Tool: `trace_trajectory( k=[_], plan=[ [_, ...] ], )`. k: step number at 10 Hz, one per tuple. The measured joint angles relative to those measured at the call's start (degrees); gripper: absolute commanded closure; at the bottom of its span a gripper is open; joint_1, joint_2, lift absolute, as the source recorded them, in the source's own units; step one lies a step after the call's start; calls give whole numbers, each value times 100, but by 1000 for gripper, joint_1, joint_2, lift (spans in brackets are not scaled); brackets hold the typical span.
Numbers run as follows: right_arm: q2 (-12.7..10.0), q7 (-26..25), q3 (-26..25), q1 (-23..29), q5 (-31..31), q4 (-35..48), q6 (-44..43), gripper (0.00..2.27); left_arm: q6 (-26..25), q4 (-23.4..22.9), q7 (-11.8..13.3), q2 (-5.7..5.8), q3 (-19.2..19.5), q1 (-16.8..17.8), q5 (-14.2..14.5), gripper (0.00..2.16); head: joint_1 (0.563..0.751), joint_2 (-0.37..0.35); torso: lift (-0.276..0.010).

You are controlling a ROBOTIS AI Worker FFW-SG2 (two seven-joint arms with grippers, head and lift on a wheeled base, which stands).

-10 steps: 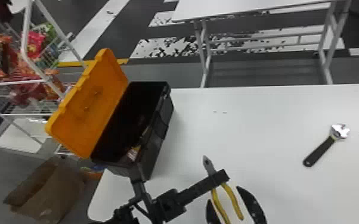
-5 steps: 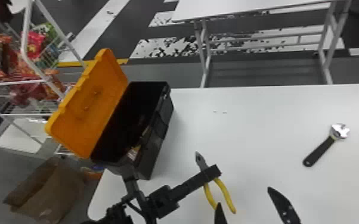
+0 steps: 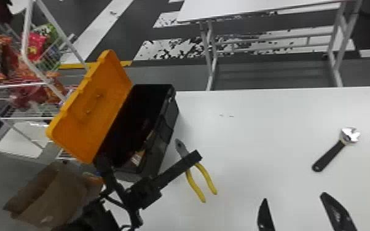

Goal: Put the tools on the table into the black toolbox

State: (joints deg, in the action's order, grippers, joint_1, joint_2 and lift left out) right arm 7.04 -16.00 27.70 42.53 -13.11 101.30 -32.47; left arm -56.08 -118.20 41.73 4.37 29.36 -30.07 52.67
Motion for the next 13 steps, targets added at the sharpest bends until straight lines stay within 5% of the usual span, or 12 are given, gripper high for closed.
trace_trajectory(
  k=[3, 5, 8, 10, 13],
  plan=[
    [-1, 9, -54, 28, 103, -65, -78, 107, 101, -301, -303, -42, 588, 122, -17, 2108, 695, 350, -75],
    [-1, 9, -54, 47, 107, -84, -90, 107, 160, -463, -541, -42, 824, 332, -333, 2105, 695, 350, -75],
    [-1, 9, -55, 82, 108, -84, -135, 107, 1096, -613, -1034, -38, 823, 507, -1166, 2064, 695, 350, -75],
    [-1, 9, -61, 96, 113, -91, -148, 107, 1413, -612, -1185, -40, 814, 519, -1360, 2057, 695, 350, -75],
    [-1, 9, -63, 105, 115, -93, -148, 107, 2380, -450, -1745, -80, 675, 497, -1704, 1909, 695, 350, -75]
  ],
)
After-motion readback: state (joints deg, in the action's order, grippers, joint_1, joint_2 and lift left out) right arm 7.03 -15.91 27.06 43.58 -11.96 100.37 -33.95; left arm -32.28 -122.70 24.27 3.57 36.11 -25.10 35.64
